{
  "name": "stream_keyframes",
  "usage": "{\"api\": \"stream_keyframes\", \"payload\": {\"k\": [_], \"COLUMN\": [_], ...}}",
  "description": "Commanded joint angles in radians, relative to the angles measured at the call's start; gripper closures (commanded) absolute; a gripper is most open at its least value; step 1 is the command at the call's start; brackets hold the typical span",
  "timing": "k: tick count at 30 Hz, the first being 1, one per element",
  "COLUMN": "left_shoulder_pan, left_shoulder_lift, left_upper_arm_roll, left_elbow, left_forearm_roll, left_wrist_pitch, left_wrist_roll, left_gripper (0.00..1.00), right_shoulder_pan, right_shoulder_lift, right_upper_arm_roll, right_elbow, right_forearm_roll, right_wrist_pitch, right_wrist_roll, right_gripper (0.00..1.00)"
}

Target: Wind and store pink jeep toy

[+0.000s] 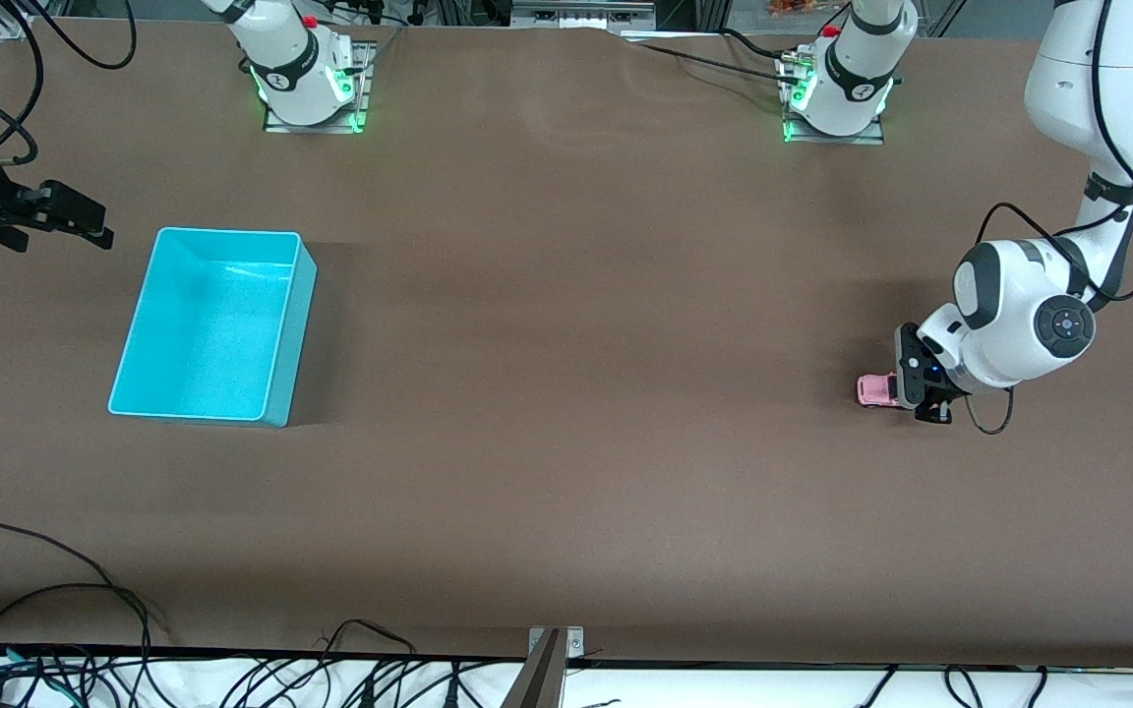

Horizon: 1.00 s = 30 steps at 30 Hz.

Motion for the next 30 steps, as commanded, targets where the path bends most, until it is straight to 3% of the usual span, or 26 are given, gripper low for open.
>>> {"api": "stream_keyframes", "payload": {"k": [1,30], "left_shoulder_pan": [0.063,0.306], "left_shoulder_lift": [0.022,0.098], "left_upper_arm_roll": [-0.004,-0.003], "left_elbow": [0.01,0.128], "left_forearm_roll": [0.019,0.019], "left_wrist_pitch": [-0.003,-0.003], "left_wrist_roll": [0.056,0.357], "left_gripper": [1.0,1.0], "right_shoulder_pan": [-0.003,-0.003], "right_shoulder_lift": [0.0,0.0], "right_upper_arm_roll": [-0.001,-0.001], "right_elbow": [0.008,0.009], "right_forearm_roll": [0.02,0.02], "right_wrist_pitch": [-0.001,-0.001], "right_wrist_roll": [0.011,0.011], "right_gripper": [0.0,0.0]}}
